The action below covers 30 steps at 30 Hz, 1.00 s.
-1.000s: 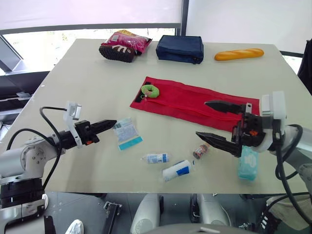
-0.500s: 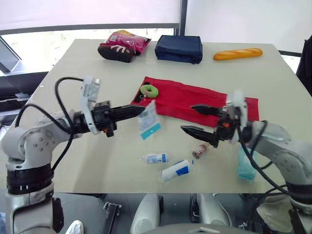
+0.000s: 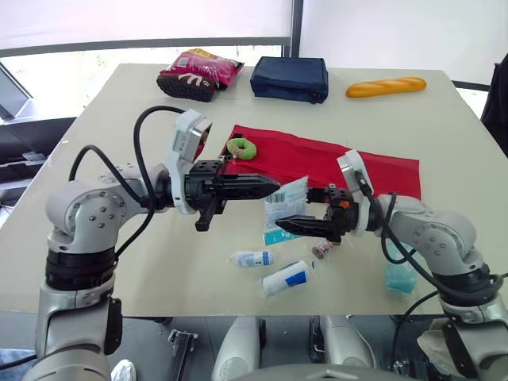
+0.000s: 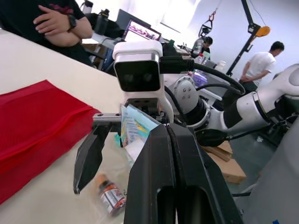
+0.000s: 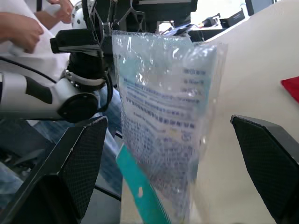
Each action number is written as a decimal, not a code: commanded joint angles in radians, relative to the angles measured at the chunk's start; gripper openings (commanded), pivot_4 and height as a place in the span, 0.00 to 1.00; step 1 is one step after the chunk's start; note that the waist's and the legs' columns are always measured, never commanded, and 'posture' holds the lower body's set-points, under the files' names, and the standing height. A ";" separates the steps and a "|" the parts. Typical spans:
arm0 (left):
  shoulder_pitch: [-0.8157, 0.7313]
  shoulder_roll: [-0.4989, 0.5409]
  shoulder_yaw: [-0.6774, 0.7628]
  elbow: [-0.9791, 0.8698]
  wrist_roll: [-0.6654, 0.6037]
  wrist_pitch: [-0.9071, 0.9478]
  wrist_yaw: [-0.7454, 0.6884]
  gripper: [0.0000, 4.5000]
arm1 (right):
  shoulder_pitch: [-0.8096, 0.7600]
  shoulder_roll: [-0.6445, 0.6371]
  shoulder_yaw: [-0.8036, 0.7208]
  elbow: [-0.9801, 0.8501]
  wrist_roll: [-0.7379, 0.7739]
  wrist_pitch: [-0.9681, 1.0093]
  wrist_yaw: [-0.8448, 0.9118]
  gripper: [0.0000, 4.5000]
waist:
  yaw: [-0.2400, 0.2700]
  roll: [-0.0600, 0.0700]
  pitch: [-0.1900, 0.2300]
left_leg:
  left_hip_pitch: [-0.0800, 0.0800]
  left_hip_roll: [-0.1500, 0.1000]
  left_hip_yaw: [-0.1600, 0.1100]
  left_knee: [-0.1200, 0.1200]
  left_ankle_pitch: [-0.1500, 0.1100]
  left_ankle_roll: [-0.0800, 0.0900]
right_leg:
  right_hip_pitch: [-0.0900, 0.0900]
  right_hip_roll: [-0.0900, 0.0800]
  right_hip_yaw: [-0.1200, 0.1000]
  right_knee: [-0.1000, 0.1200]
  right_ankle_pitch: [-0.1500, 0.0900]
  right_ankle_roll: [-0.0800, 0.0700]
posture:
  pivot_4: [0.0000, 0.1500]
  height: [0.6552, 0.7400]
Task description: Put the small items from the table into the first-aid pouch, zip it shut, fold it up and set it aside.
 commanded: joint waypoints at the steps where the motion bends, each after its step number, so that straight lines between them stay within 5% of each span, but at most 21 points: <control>1: -0.017 -0.001 0.000 0.015 0.012 -0.036 -0.026 0.00 | -0.002 0.014 -0.037 -0.035 0.052 0.013 0.014 0.88 | -0.003 0.000 0.000 | 0.000 0.000 0.000 0.000 0.000 0.000 | 0.000 0.000 0.000 0.000 0.000 0.000 | 1.00 0.69; 4: -0.018 0.007 -0.001 0.038 0.027 -0.055 -0.040 0.00 | 0.011 0.002 -0.054 -0.048 0.068 0.023 0.024 0.62 | -0.003 0.000 0.000 | 0.000 0.000 -0.001 0.000 0.000 0.000 | 0.000 0.000 0.000 0.000 0.000 0.000 | 1.00 0.69; 9: -0.025 0.009 0.008 0.078 0.052 -0.079 -0.054 0.00 | 0.040 -0.025 -0.064 -0.061 0.072 0.035 0.032 0.06 | -0.003 0.000 0.000 | 0.000 0.000 -0.001 0.000 0.000 0.000 | 0.000 0.000 0.000 0.000 0.000 0.000 | 1.00 0.69; 10: -0.025 0.009 0.010 0.082 0.053 -0.081 -0.055 0.00 | 0.045 -0.027 -0.065 -0.063 0.071 0.036 0.032 0.02 | -0.003 0.000 0.000 | 0.000 0.000 -0.001 0.000 0.000 0.000 | 0.000 0.000 0.000 0.000 0.000 0.000 | 1.00 0.69; 18: 0.000 0.017 0.013 0.097 0.068 -0.084 -0.054 0.00 | 0.064 -0.038 -0.073 -0.073 0.051 0.038 0.008 0.02 | -0.003 0.000 0.000 | 0.000 0.000 -0.001 0.000 0.000 0.000 | 0.000 0.000 0.000 0.000 0.000 0.000 | 1.00 0.69; 21: -0.014 0.004 -0.004 0.182 0.189 -0.168 0.013 0.00 | 0.078 -0.057 -0.095 -0.088 0.032 0.033 -0.028 0.02 | -0.003 0.000 0.000 | 0.000 0.000 -0.001 0.000 0.000 0.000 | 0.000 0.000 0.000 0.000 -0.001 0.001 | 1.00 0.69; 26: -0.053 -0.027 -0.021 0.339 0.371 -0.294 0.125 0.36 | 0.111 -0.097 -0.131 -0.126 -0.006 0.017 -0.080 0.02 | -0.001 0.000 0.000 | 0.000 -0.001 0.001 0.000 0.000 0.000 | 0.000 0.000 0.000 0.000 0.000 0.001 | 1.00 0.69; 30: -0.047 -0.017 -0.121 0.538 0.691 -0.620 0.223 0.79 | 0.159 -0.143 -0.207 -0.195 -0.031 -0.004 -0.137 0.02 | 0.002 0.000 0.000 | 0.000 -0.001 0.002 -0.001 0.000 0.000 | 0.000 0.000 0.001 0.000 0.000 0.000 | 1.00 0.69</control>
